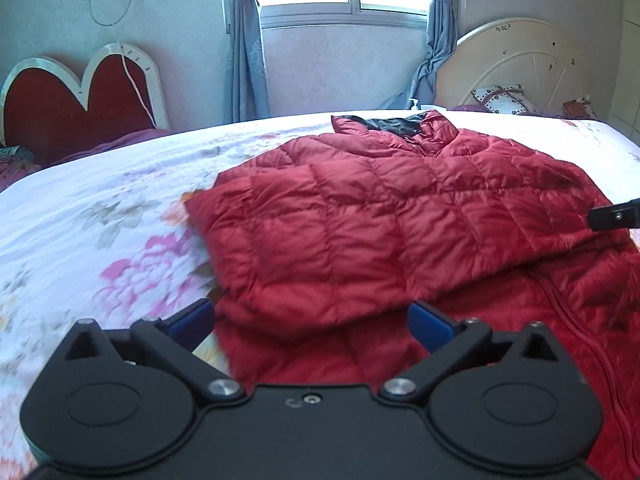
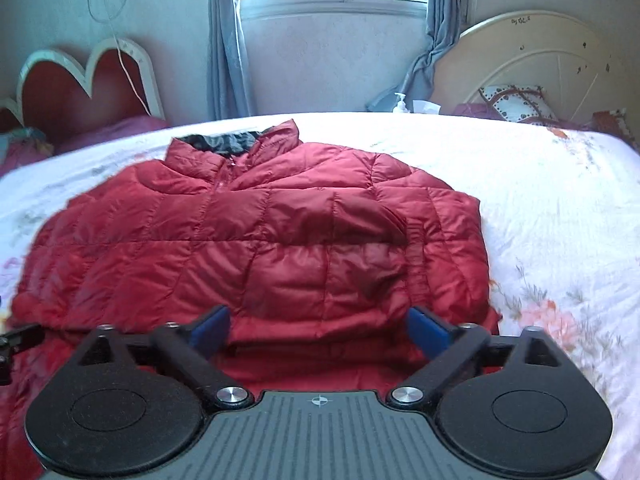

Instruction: Fold large clothes

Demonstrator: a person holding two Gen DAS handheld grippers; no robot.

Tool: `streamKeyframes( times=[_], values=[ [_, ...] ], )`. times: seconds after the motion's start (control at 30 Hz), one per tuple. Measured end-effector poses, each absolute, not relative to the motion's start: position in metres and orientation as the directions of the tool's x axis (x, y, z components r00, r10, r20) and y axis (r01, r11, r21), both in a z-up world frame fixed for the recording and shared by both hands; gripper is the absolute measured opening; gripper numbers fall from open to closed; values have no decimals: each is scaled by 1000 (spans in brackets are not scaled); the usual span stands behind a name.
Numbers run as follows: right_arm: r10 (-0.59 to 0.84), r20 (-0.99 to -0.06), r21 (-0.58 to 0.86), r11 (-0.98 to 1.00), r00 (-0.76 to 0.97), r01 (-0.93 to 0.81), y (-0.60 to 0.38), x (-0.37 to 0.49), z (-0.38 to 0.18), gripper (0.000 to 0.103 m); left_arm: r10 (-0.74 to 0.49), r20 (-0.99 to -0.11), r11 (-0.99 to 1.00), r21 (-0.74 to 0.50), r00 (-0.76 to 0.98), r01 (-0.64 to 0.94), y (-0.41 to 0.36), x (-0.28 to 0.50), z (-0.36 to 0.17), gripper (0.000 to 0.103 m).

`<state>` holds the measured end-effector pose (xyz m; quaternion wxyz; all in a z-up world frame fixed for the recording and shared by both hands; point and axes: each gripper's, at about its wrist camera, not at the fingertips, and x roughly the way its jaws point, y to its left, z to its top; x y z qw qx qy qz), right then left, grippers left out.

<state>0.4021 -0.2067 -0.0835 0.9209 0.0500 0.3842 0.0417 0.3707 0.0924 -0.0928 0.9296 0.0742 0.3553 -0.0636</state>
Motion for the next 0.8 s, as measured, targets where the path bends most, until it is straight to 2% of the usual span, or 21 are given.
streamKeyframes(
  times=[0.2, 0.37, 0.5, 0.63, 0.8],
  values=[
    [165, -685, 184, 982, 709, -50, -236, 354, -75, 95, -47, -674, 981, 106, 738, 159, 100, 322, -84, 99],
    [179, -672, 251, 968, 719, -6, -289, 297, -67, 95, -15, -706, 987, 104, 709, 124, 116, 270, -88, 85],
    [215, -685, 333, 942, 696, 37, -338, 246, -74, 85, -60, -728, 995, 8, 683, 95, 136, 223, -90, 81],
    [312, -684, 468, 881, 659, 69, -377, 197, -92, 85, -159, -734, 987, -125, 660, 99, 147, 180, -90, 83],
    [406, -655, 593, 799, 637, 100, -395, 155, -113, 85, -245, -729, 961, -271, 639, 58, 163, 141, -98, 79]
  ],
)
